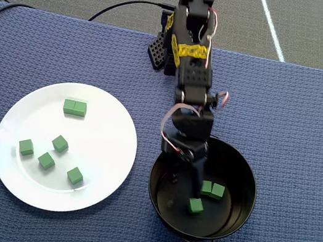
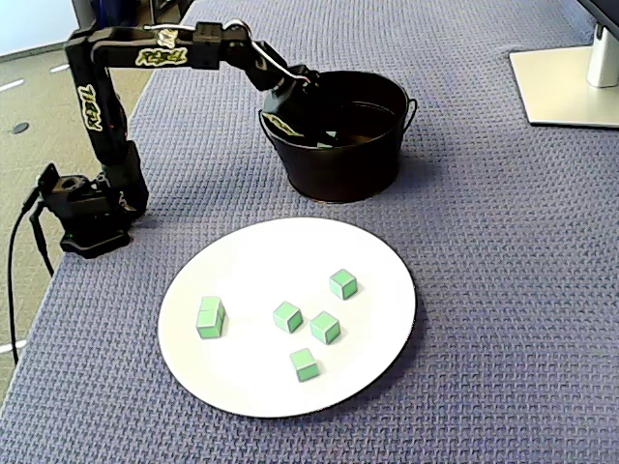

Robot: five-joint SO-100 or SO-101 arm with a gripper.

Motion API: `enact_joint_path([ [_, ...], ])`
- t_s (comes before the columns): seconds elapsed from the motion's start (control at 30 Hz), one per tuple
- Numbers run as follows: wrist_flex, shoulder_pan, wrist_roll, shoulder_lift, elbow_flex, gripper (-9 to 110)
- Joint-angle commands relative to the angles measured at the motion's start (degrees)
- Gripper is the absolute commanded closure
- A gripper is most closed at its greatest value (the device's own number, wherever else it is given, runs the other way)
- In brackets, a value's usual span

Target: Pick up the items on the white plate and put them in the black container.

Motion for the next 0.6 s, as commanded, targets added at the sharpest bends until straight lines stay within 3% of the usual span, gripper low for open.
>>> enact_joint_path([
  [0.0, 12.0, 11.1, 14.7, 10.1, -9.7, 79],
  [0.1, 24.8, 25.0, 24.1, 14.3, -16.0, 78],
  [0.23, 36.2, 39.2, 27.9, 16.6, -13.2, 77],
  [0.4, 29.8, 43.3, 21.7, 9.7, 3.7, 84],
  [0.57, 25.4, 45.4, 6.1, -0.1, 5.1, 83],
])
